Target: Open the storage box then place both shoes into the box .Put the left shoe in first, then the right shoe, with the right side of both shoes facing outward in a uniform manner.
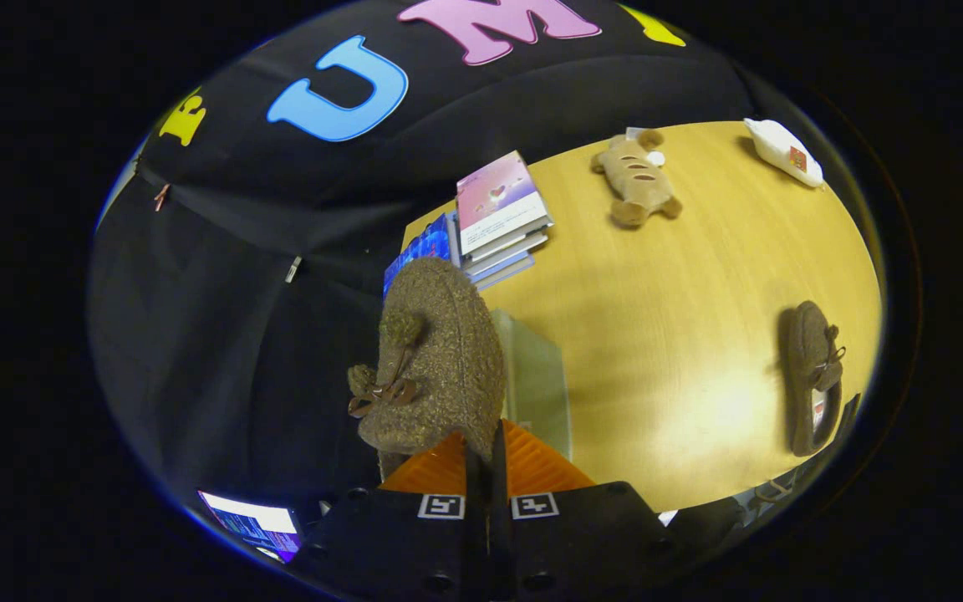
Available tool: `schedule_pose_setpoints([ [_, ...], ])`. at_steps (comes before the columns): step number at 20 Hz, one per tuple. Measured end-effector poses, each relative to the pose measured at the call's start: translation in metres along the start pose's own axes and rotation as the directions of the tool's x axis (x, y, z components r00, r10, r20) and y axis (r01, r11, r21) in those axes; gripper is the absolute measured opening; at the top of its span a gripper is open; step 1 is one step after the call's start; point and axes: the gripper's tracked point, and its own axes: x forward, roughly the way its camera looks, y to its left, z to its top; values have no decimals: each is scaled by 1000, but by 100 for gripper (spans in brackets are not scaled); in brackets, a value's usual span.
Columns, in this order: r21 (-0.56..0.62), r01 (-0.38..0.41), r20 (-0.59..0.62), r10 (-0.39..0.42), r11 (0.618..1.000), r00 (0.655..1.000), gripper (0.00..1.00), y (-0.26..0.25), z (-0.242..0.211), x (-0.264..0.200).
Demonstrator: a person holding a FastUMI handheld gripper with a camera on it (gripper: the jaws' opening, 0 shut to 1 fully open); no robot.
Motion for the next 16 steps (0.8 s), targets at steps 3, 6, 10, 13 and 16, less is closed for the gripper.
schedule_pose_setpoints([
  [3,-8,9,-28,-9,1000,1000,6,21,-11,24],
  [6,3,41,-61,-41,999,997,6,29,-25,49],
  [10,24,86,-92,-83,996,992,6,32,-41,78],
  [13,51,106,-125,-99,993,987,6,34,-54,93],
  [16,62,124,-150,-113,990,982,6,35,-63,111],
])
